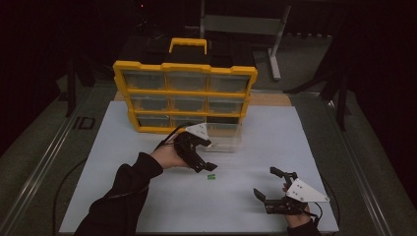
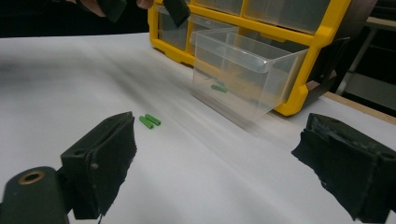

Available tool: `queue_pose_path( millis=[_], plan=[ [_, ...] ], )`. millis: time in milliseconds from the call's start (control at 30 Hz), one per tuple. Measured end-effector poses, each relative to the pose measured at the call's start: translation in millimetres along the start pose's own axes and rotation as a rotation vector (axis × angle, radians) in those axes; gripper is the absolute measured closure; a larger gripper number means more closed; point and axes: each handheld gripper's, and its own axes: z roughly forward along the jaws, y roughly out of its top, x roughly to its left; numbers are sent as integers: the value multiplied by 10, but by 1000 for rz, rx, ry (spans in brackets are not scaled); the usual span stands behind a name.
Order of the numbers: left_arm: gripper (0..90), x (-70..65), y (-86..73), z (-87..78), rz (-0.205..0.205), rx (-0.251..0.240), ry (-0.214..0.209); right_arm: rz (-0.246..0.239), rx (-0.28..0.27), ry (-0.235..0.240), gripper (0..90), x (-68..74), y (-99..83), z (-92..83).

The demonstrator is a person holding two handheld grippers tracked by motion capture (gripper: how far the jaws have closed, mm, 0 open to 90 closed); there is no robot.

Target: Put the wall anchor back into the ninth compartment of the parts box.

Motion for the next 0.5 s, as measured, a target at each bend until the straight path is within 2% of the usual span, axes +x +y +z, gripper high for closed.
queue_pose_path(
  millis=[233,500],
  plan=[
    [116,-41,-51,88,16,12,-19,-3,-1,2,101,0,0,1],
    [155,-17,-150,195,-3,11,-32,-1,1,4,100,4,0,1]
  ],
)
